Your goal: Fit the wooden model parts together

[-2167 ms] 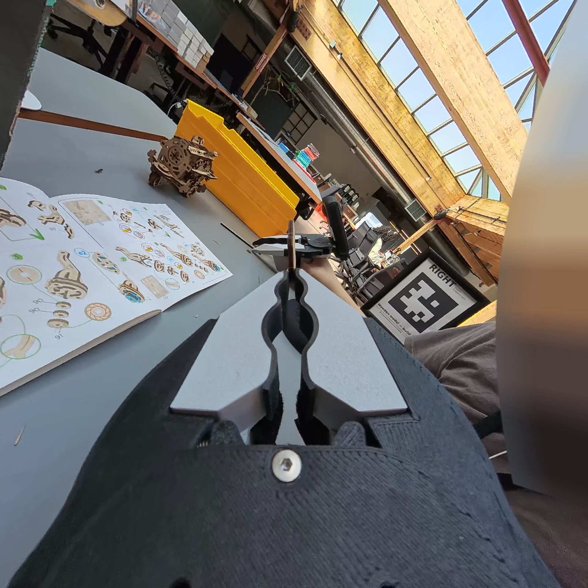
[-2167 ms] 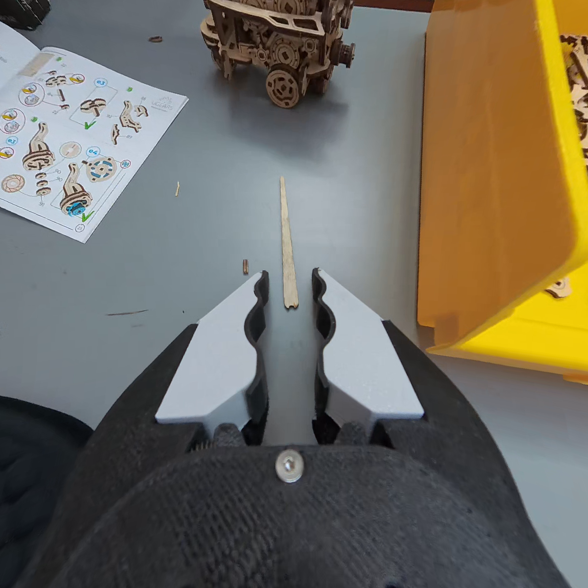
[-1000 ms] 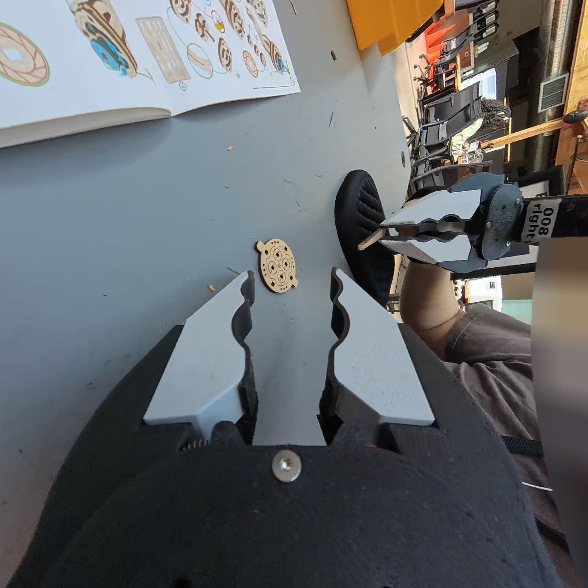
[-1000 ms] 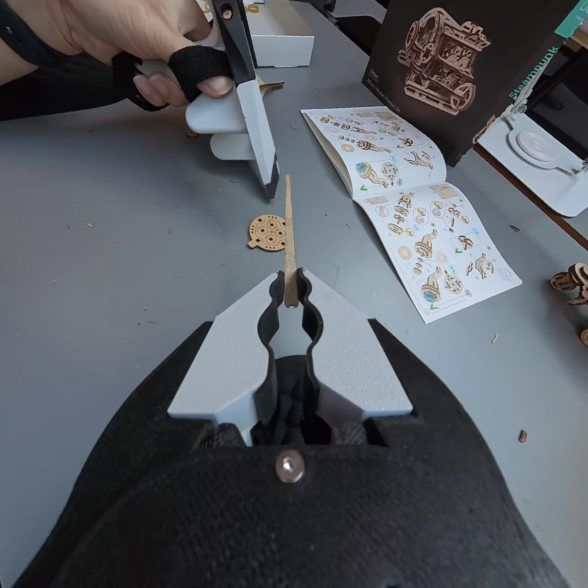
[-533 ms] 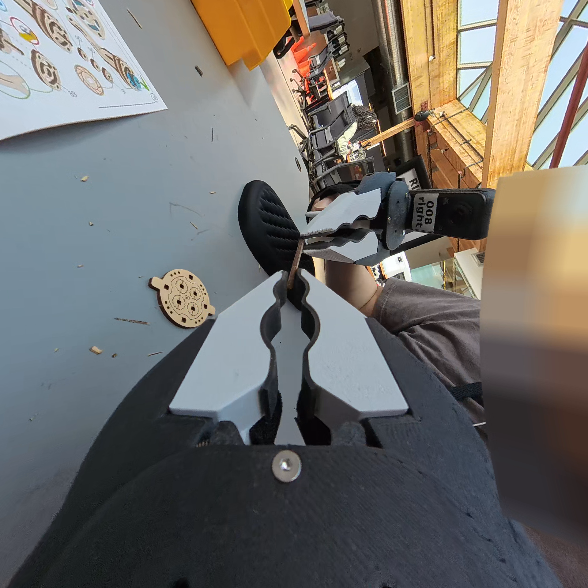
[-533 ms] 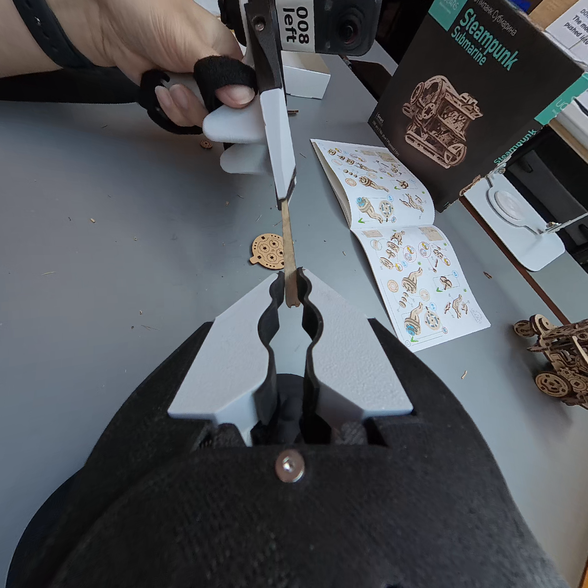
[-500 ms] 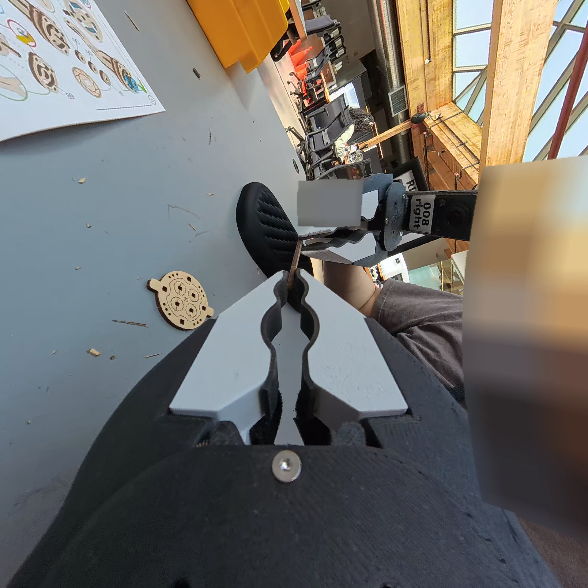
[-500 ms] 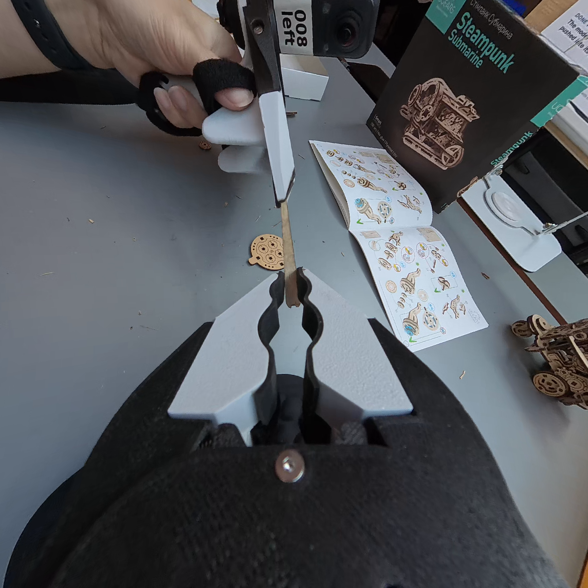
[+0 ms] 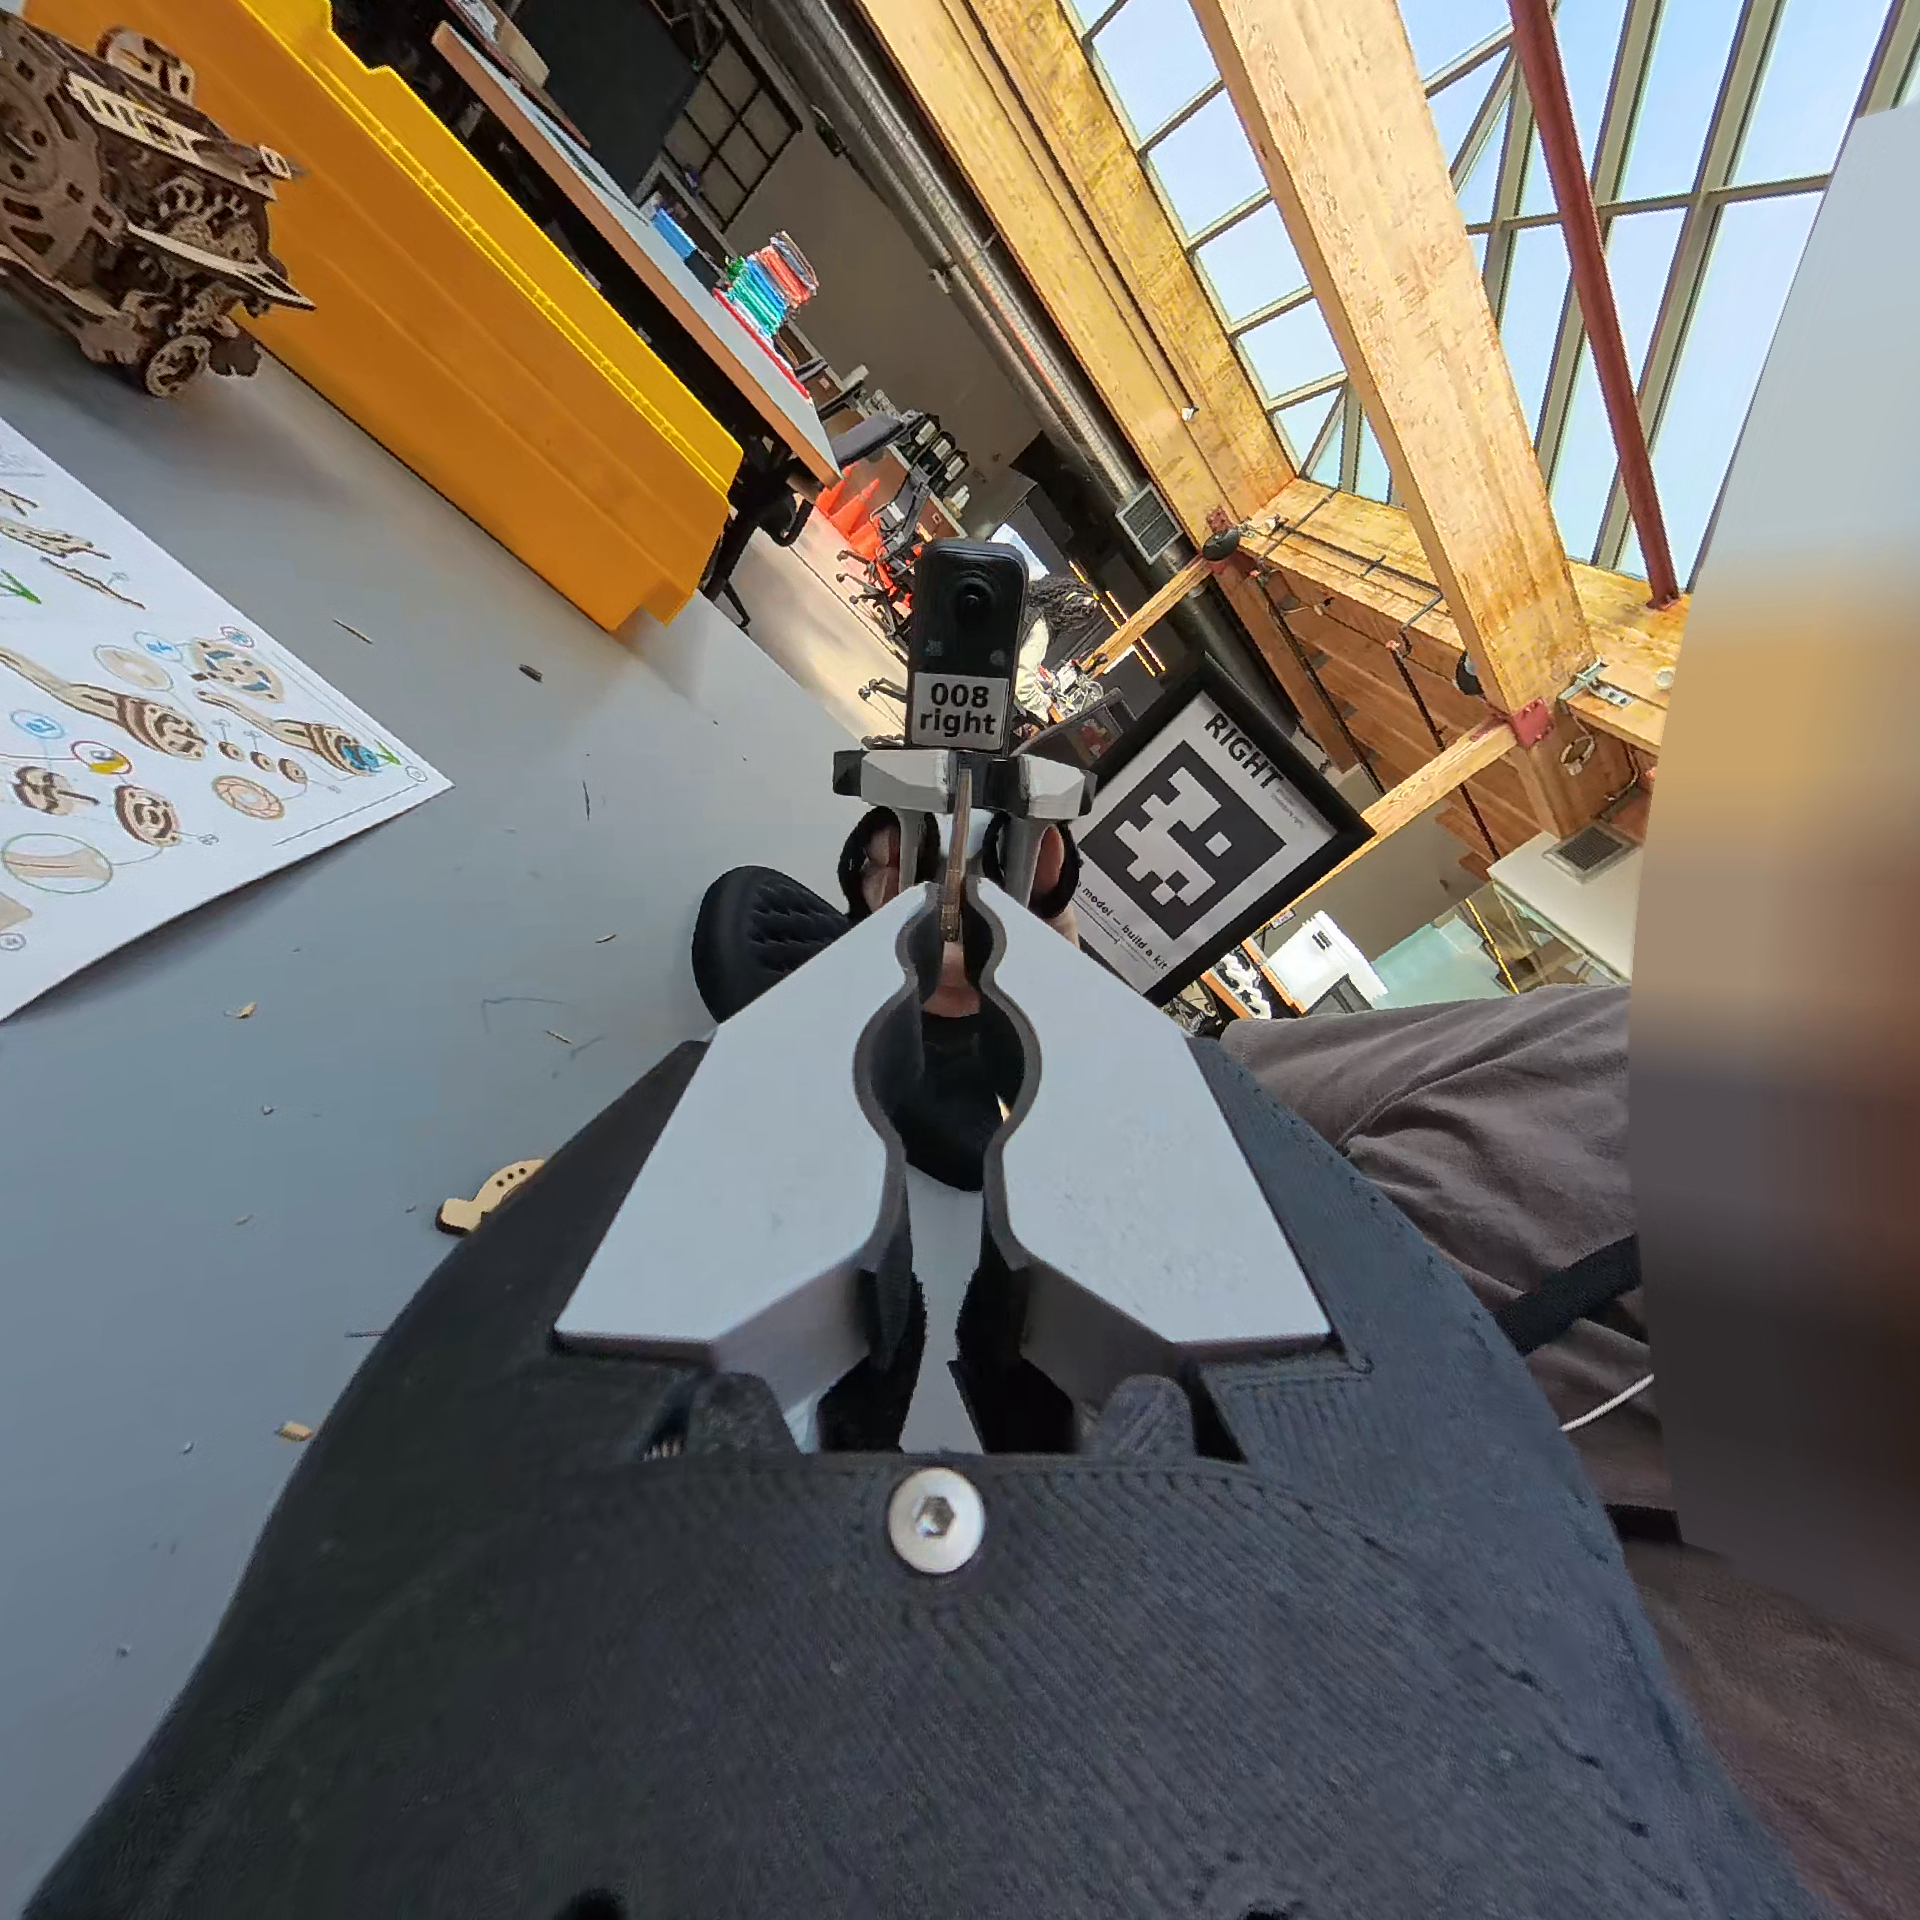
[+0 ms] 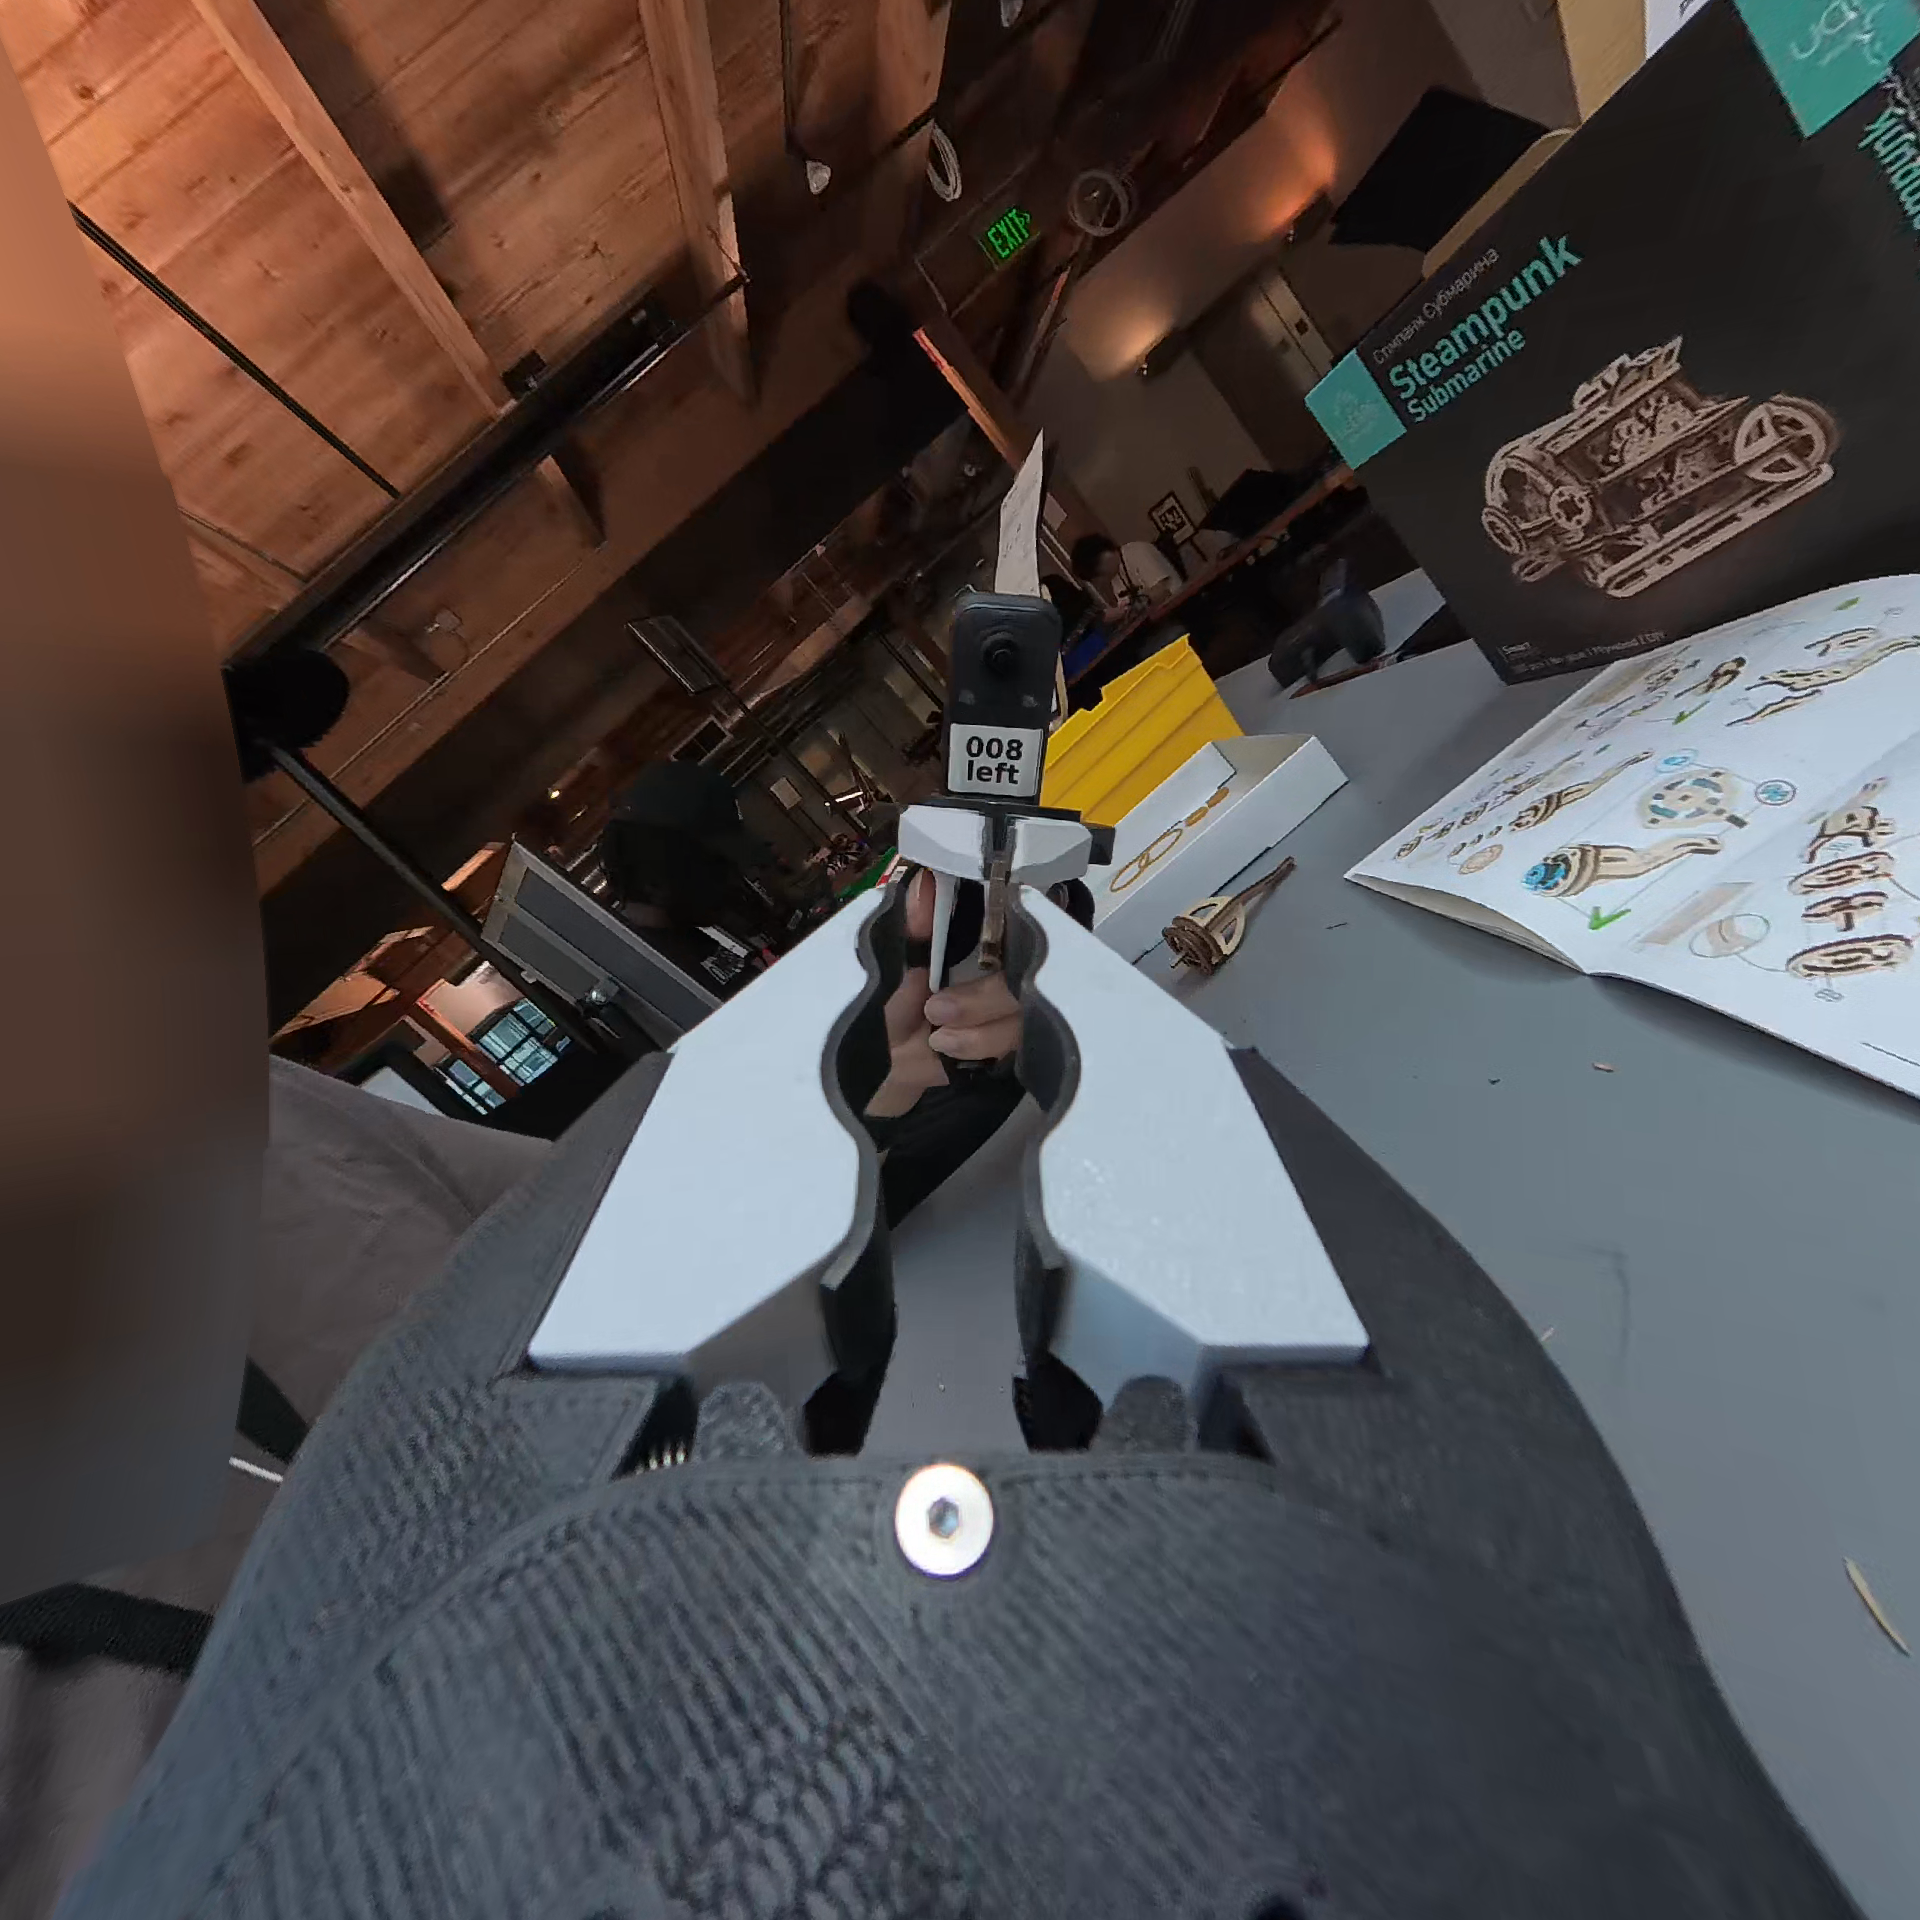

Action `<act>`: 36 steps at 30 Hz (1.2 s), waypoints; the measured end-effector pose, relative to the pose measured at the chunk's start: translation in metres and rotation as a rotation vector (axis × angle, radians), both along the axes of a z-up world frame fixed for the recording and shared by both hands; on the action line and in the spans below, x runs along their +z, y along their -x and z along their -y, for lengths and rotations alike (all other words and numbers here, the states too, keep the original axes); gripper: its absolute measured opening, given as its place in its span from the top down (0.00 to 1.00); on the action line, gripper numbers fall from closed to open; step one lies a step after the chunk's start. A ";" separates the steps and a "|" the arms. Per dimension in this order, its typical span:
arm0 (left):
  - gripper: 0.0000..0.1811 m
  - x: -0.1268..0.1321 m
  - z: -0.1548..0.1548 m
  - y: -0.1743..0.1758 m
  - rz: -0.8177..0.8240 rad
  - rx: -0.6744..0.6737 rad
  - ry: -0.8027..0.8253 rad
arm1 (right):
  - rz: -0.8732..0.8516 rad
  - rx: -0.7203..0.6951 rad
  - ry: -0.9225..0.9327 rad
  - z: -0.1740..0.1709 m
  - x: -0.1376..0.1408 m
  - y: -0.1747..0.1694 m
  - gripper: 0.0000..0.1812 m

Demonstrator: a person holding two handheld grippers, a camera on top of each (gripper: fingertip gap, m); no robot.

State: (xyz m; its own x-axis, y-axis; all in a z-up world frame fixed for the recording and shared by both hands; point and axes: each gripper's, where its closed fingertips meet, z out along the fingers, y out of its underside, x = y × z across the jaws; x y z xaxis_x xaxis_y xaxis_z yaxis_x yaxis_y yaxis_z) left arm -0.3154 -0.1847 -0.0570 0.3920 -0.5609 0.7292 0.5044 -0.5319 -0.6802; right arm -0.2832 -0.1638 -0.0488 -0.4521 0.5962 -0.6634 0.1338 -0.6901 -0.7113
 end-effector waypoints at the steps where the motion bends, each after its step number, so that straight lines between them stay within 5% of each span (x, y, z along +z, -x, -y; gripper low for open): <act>1: 1.00 0.001 0.000 -0.001 0.004 -0.003 -0.003 | 0.008 0.007 0.002 0.000 -0.001 0.002 0.94; 7: 0.99 -0.003 0.001 -0.005 -0.034 -0.025 -0.004 | 0.050 0.017 -0.040 -0.001 -0.008 0.002 0.99; 10: 0.87 -0.018 0.002 0.000 -0.083 -0.054 0.077 | 0.087 -0.041 -0.086 -0.013 -0.015 -0.002 1.00; 16: 0.59 -0.078 0.002 0.009 -0.723 -0.001 0.066 | 0.312 -0.116 -0.384 -0.034 -0.052 -0.022 0.99; 21: 0.59 -0.107 -0.004 -0.004 -1.012 -0.070 -0.049 | 0.324 -0.088 -0.313 -0.040 -0.057 -0.029 0.99; 33: 0.59 -0.140 -0.002 -0.002 -1.126 -0.196 -0.084 | 0.284 -0.068 -0.247 -0.042 -0.061 -0.035 0.99; 36: 0.67 -0.139 0.003 -0.003 -1.131 -0.208 -0.105 | 0.281 -0.061 -0.238 -0.041 -0.061 -0.036 0.99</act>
